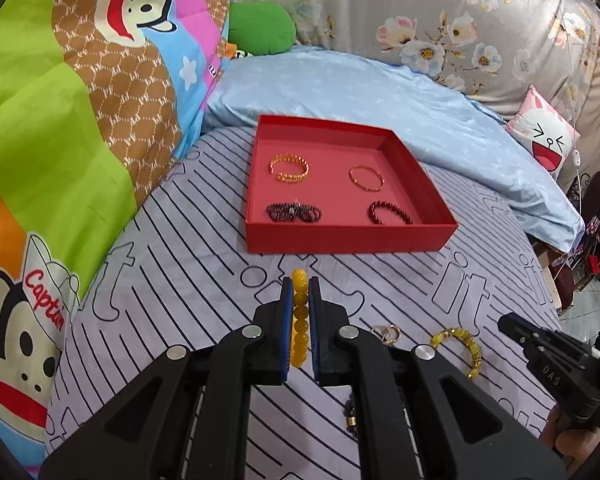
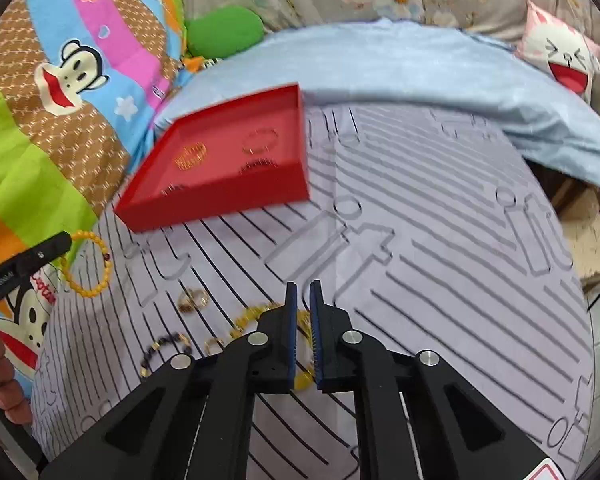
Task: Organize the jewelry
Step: 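Lift both held yellow bracelets off the sheet toward the red tray, then lower both yellow bracelets into the red tray and open both tools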
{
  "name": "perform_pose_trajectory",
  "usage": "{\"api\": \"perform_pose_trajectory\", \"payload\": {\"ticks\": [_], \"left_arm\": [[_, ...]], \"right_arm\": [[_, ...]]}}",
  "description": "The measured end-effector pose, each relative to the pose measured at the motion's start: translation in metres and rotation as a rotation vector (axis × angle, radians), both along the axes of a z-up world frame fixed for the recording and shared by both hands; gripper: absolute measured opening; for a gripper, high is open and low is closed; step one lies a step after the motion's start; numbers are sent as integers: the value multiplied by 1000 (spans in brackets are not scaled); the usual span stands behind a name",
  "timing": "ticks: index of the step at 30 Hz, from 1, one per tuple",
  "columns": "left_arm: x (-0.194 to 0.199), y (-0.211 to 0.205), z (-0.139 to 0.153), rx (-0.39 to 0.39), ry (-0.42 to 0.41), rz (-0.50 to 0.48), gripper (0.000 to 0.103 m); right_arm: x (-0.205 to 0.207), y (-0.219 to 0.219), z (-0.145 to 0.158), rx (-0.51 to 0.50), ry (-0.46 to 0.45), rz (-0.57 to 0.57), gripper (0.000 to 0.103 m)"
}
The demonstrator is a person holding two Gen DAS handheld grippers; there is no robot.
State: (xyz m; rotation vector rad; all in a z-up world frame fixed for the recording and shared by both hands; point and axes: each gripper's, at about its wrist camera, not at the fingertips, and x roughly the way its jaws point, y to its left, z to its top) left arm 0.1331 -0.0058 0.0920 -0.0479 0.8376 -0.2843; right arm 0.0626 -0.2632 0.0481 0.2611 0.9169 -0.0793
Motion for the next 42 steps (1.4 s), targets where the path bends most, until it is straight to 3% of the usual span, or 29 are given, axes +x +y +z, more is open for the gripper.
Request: {"api": "perform_pose_trajectory", "payload": {"ticks": [4,11,16,20,28,42], "left_arm": [[-1,-2,-10,-1,23,-4,7],[-3,-4,-15,7,32,-10,7],[-3,-4,-18,9,41,-6,7],[-4,-4,-19,9,44,-7,7],[-3,-4,-11,4,28,-12,7],[27,-18,43,-12,-56,-76,7]], "right_arm": [[-1,3,-19,-7,37,5,24],[5,11,-34,-38,68,20,25],[6,16,-36,-93,72,24,10],[6,16,-32,-92,65,24,9],[5,25,10,-75,-25,60,9],[43,41,88,-97,-160,149,9]]}}
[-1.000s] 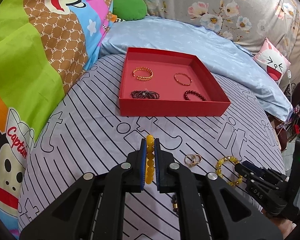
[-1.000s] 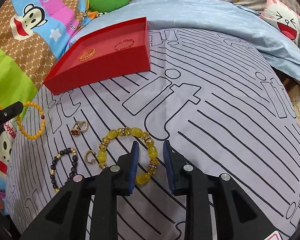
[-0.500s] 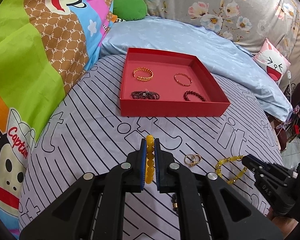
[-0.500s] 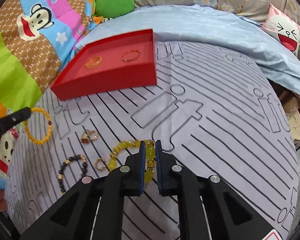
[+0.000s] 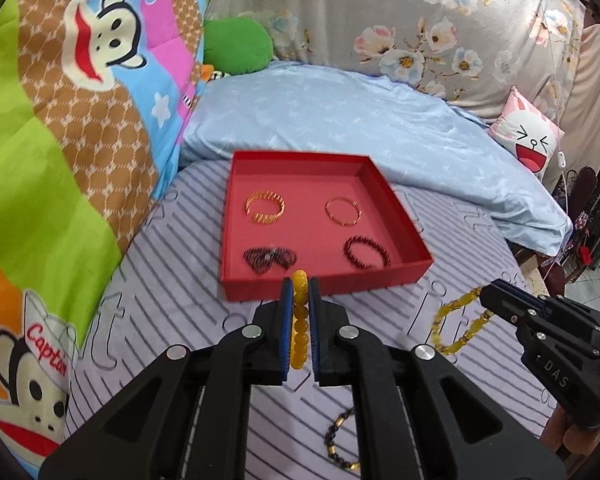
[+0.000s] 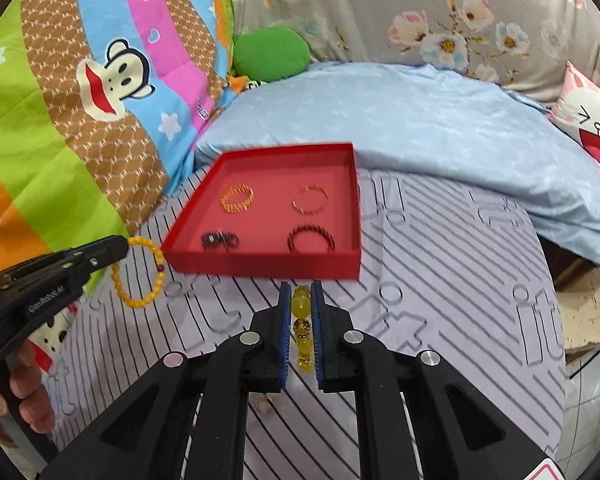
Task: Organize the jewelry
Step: 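Lower both yellow bracelets into the red tray and open both tools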
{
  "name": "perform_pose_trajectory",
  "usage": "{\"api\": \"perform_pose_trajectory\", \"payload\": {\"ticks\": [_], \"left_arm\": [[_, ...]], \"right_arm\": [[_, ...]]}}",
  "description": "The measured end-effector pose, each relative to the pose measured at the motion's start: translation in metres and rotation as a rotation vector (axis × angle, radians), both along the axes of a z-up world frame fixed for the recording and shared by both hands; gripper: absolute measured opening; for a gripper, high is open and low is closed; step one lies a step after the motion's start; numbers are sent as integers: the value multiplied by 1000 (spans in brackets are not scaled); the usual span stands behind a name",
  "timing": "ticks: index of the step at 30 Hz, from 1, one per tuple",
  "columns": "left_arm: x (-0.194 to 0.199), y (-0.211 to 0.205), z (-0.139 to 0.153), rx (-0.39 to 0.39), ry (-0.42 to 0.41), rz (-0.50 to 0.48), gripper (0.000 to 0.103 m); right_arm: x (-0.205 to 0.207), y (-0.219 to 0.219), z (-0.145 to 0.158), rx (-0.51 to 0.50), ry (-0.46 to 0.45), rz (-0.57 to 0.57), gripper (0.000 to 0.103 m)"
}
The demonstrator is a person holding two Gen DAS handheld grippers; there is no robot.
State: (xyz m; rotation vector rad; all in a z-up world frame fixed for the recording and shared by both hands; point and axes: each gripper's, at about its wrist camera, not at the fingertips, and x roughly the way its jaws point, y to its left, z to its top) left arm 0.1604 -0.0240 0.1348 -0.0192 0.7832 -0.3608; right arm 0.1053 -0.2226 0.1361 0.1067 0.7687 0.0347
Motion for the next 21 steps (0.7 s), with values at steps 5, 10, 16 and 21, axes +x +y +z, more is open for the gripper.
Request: {"api": "perform_pose_trajectory", "payload": {"ticks": [5,10,16,21], "left_arm": [[30,-14,22,-13,-28,-35,7],[63,-27,37,-18,-47,-62,7],[105,-40,37,-36,-34,-90,7],[131,-48,18,-20,-2,-96,7]], "right_arm": [[33,8,27,-13,-44,41,9],[76,14,43,-8,-61,75,9],[123,11,38,29,-46,85,9],[156,9,16,38,-6,80,9]]}}
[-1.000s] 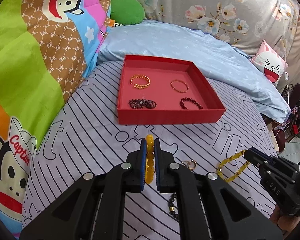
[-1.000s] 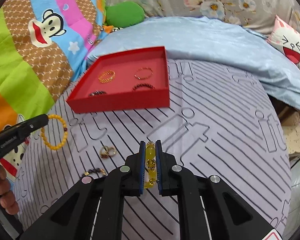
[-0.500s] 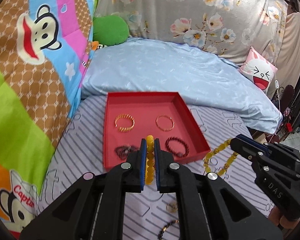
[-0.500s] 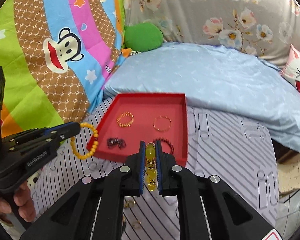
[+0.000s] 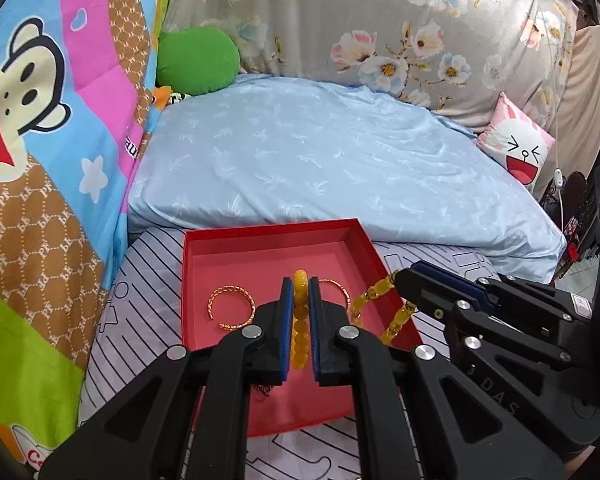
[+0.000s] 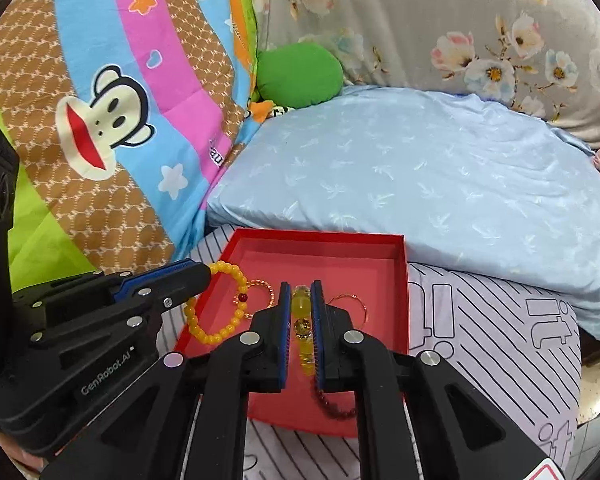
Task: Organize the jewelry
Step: 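Lower both yellow bracelets into the red tray and open both tools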
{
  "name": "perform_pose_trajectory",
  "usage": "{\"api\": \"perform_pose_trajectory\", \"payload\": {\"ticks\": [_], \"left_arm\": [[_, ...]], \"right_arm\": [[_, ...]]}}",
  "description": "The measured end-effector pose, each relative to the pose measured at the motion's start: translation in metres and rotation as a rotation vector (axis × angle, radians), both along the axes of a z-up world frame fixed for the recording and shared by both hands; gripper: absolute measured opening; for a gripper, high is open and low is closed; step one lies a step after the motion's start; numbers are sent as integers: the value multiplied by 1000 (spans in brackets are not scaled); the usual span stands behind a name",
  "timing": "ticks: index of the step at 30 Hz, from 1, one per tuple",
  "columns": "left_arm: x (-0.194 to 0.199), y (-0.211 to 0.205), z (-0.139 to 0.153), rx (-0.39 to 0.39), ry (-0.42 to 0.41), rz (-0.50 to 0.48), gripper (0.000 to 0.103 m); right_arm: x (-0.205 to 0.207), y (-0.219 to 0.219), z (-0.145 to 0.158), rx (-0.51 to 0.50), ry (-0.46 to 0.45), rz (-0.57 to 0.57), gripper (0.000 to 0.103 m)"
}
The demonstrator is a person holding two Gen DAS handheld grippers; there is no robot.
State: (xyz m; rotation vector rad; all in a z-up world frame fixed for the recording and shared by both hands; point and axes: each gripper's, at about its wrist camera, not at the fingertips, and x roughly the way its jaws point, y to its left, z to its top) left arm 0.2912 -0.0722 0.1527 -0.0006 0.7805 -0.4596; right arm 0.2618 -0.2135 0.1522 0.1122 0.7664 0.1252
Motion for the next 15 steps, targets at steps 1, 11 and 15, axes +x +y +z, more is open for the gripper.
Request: {"api": "perform_pose_trajectory", "payload": {"ticks": [1,11,15], "left_arm": [[4,-1,-5,3,5,-1,7],[36,-11,-54,48,80,15,7],[41,-15,-67,66,91,16,8]], "right_arm": [[8,-1,-8,9,17,0,9],[38,-11,-63,32,113,-27,9],[43,-14,-76,13,131,-43,10]]}}
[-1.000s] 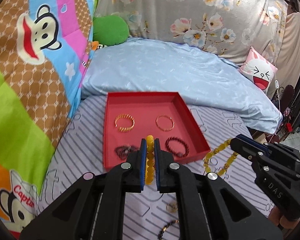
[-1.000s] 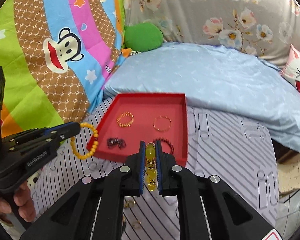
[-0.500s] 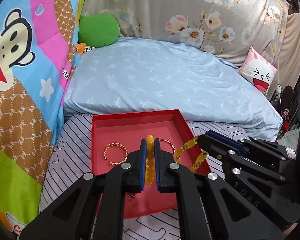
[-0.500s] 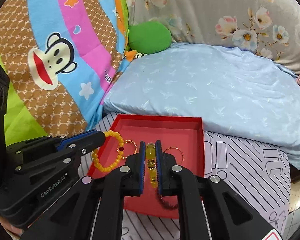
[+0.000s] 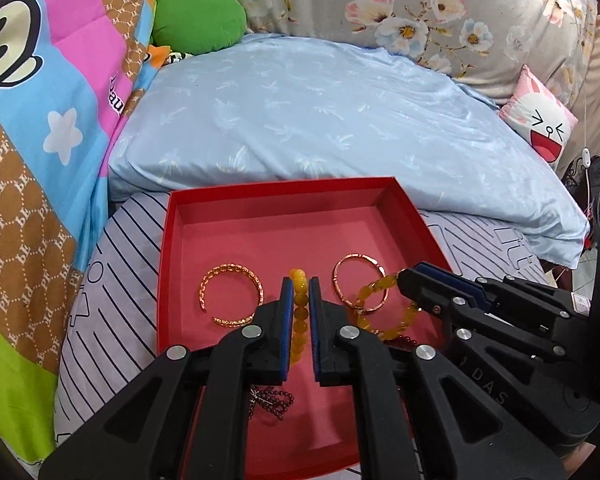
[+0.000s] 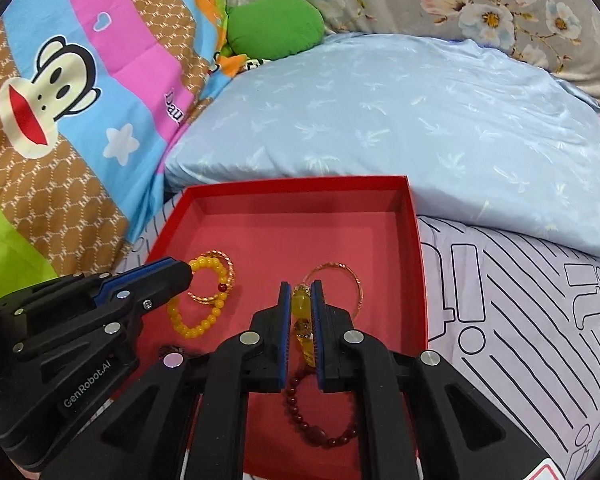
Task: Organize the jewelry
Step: 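Lower both yellow bracelets into the red tray and open both tools, then withdraw both tools from the tray back over the remaining jewelry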
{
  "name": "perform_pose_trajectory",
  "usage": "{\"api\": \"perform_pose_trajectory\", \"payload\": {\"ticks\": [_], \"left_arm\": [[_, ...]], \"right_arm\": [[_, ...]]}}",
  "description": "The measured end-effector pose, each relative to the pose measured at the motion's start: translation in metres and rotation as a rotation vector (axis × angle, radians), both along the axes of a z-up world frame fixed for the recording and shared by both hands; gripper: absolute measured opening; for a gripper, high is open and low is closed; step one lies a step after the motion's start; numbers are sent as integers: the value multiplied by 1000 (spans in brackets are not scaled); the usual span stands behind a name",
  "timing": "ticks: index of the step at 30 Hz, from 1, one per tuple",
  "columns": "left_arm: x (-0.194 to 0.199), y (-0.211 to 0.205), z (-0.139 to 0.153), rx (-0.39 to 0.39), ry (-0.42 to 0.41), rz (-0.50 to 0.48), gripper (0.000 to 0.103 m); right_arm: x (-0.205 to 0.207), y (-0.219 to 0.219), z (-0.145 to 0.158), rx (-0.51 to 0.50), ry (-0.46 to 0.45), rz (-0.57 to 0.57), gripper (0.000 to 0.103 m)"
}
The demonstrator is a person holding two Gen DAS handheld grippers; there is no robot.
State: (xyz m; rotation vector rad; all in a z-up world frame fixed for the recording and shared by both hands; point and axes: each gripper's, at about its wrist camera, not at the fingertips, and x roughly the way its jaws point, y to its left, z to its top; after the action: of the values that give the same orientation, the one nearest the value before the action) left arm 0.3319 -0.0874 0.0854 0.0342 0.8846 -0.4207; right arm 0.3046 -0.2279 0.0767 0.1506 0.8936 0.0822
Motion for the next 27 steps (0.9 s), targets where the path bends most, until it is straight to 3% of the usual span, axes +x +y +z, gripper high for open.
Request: {"api": "perform_pose_trajectory", "payload": {"ticks": [4,6,7,8,13,27], "left_arm": [[-1,-3,-4,14,-11,8,10],[-1,-4,-5,21,-11,23,26],[-2,-3,-4,22,-13,31,40],[-3,-2,-3,27,-24,49,43],[-11,-2,4,51,-45,53,43],[-44,8,25,55,-72,76,43]], "right_arm": [[0,-6,0,-8,-12,-20,13],[-3,-8,5,-25,-29,-32,17],[-4,-9,6,-27,-34,-36,22],[-6,-10,9,-32,-45,-38,24],[-16,-6,20,-54,-80,-35,30],[-62,8,46,-56,-126,-25,31]]}}
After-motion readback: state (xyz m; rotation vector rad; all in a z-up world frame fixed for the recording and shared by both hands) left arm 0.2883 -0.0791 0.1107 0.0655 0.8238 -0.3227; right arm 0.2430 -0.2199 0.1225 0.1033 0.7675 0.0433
